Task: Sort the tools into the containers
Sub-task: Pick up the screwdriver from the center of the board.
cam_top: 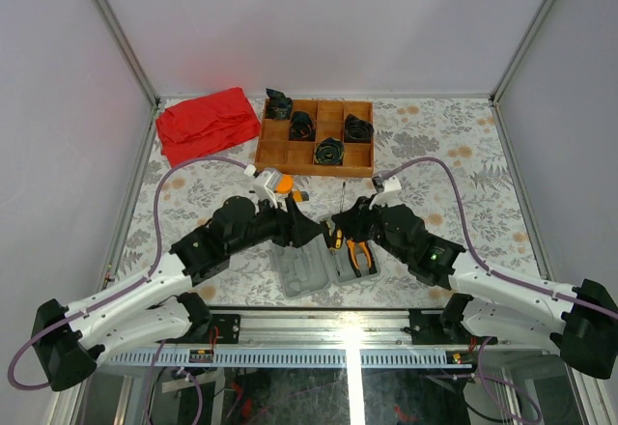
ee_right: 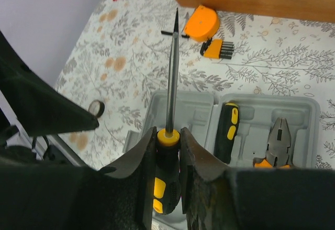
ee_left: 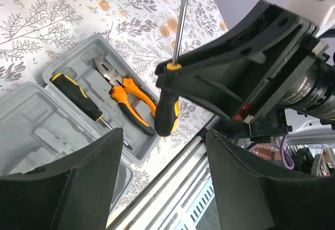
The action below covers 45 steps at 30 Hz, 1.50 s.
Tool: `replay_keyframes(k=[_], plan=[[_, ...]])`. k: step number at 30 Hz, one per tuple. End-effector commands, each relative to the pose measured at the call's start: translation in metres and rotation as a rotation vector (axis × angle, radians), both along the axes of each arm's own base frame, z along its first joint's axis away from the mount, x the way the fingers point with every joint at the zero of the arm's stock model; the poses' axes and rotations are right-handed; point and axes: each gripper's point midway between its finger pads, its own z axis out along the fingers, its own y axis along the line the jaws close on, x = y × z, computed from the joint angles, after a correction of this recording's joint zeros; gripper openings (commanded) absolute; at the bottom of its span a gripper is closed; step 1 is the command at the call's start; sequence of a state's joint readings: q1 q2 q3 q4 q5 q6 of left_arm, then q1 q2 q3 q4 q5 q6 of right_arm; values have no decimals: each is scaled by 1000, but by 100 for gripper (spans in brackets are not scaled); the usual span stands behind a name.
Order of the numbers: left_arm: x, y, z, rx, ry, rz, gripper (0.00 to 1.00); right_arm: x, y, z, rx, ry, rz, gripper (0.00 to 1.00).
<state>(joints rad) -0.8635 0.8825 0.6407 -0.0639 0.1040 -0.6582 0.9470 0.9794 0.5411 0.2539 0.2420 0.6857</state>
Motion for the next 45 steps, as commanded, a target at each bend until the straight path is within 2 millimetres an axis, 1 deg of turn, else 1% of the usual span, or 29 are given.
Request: replay_keyframes(k=[1,4,8,14,16,20,23,24,28,31,34,36,37,41,45], plan=[[8,2,26,-53,-42,53,64,-11,18,30,-4,-87,152,0],[10,3,33,-74,-49,69,64,-19,28,31,3,-89,227,0],[13,2,36,-90,-48,80,65,-33,43,34,37,-85,336,0],[19,2,32,-99,-32,116,64,-53,67,43,133,-78,498,0],[20,0,29,-97,-23,118,64,-57,72,46,159,-73,525,0],[20,-1,24,-89,-12,116,58,-58,76,52,203,-78,536,0],[20,-1,22,-82,-11,113,51,-59,76,56,226,-82,534,0],[20,-1,21,-80,-11,112,47,-58,77,57,231,-83,533,0],[18,0,21,-81,-13,111,28,-56,78,56,228,-75,522,0],[18,1,23,-86,-16,111,15,-50,76,50,208,-63,487,3],[17,2,24,-89,-20,112,5,-46,72,44,191,-57,457,5],[17,3,24,-90,-23,113,1,-46,71,42,187,-58,448,11],[16,4,24,-90,-24,114,0,-46,70,42,183,-59,447,15],[17,7,24,-91,-29,128,0,-45,66,41,177,-64,436,36],[19,12,23,-90,-24,160,0,-46,62,41,181,-72,423,52]])
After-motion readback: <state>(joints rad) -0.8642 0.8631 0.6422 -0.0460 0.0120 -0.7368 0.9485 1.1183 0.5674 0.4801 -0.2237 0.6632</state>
